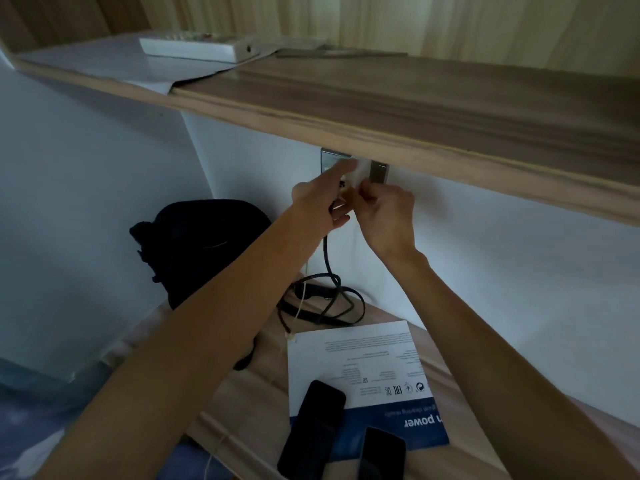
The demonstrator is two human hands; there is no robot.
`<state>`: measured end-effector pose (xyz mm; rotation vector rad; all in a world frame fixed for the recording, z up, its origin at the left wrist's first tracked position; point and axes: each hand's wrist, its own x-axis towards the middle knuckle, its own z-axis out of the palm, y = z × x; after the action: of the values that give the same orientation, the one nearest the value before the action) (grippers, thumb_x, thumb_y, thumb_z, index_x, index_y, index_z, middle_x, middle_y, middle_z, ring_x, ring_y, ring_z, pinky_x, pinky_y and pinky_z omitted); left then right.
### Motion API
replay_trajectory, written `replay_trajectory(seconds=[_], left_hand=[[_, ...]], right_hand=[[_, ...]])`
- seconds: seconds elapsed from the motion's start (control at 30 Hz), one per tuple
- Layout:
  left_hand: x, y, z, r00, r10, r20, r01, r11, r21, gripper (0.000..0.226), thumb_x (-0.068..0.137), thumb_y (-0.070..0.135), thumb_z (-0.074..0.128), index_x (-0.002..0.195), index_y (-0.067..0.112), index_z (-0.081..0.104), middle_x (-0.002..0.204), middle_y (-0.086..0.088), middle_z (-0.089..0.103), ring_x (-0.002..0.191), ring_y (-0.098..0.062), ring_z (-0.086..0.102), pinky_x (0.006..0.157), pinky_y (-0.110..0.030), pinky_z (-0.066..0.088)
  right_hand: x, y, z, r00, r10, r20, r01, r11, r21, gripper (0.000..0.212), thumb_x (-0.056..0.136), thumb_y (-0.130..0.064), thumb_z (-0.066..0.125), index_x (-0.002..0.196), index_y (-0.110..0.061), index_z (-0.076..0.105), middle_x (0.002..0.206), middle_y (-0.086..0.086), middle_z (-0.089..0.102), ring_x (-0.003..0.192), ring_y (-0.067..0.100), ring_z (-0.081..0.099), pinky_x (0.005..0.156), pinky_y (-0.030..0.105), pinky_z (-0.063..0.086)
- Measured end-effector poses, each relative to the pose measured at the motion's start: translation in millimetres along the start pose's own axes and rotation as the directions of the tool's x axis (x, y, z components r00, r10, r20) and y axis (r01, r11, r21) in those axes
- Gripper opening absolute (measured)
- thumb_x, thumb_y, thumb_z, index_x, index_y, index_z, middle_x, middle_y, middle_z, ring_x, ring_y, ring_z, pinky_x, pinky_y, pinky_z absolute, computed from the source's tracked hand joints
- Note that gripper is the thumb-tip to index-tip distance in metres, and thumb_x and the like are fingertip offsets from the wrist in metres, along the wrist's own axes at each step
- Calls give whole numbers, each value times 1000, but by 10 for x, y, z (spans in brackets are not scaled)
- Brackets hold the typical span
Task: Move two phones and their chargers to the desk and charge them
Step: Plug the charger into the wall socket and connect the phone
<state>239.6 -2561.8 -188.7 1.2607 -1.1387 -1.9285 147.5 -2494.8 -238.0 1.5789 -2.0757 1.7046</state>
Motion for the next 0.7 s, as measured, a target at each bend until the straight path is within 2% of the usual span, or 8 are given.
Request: replay_trajectory(seconds=[0.1,0.2,0.33,0.43,0.5,0.57,0.6,0.7], left_hand=[[-3,44,-22,1000,-14,27,13,999,52,43,78,33,80,112,11,65,91,-6,70,78,-20,71,78,-37,59],[-47,64,-40,999,3,38,-6,998,70,57,80,35,79,127,9,62,100,-8,70,83,-22,72,78,-37,58],[-136,42,-37,998,45,39,-49,993,104,56,79,41,80,124,10,64,103,-7,74,86,-20,75,84,-39,60],[-203,-17,-51,997,78,23,-80,987,140,58,78,51,79,116,9,67,102,-9,77,85,-20,76,89,-43,59],[-253,-69,-73,995,96,35,-101,981,166,64,78,61,73,115,9,67,103,-8,77,88,-20,75,90,-43,58],[-285,-134,-117,993,109,54,-118,971,208,69,80,71,63,113,10,68,105,-7,77,92,-20,75,88,-40,57],[-294,-178,-146,992,108,61,-119,968,221,72,82,74,56,113,10,68,105,-7,76,93,-20,74,87,-38,55],[-302,-358,-243,994,82,73,-97,964,247,75,90,74,39,112,9,69,107,-10,76,98,-24,73,85,-38,50]], right_hand=[[32,4,-13,1000,-12,14,12,1000,-1,45,94,-22,66,59,6,58,51,17,54,48,31,49,52,35,39],[23,1,-15,1000,-19,20,18,1000,4,43,94,-18,67,59,7,59,50,16,54,46,28,48,51,34,38],[20,-42,-39,999,27,31,-27,1000,-2,44,94,-18,66,54,-3,53,46,1,44,44,10,35,50,25,30],[0,-76,-31,998,55,42,-54,998,-41,40,95,-20,64,60,-2,57,52,7,53,47,13,42,52,30,35],[-36,-90,-45,996,71,54,-68,996,-60,31,96,-22,63,71,-4,65,64,5,65,55,11,53,56,19,40],[-116,-83,-83,993,100,69,-96,993,-63,16,97,-16,59,98,-7,72,85,5,74,68,9,61,64,0,39],[-176,-57,-96,988,126,90,-118,990,-82,22,98,-12,56,114,-8,69,94,5,75,76,10,64,70,-4,37],[-452,65,-87,927,287,240,-264,957,-123,32,103,-19,48,131,-9,60,113,10,73,102,20,69,88,10,42]])
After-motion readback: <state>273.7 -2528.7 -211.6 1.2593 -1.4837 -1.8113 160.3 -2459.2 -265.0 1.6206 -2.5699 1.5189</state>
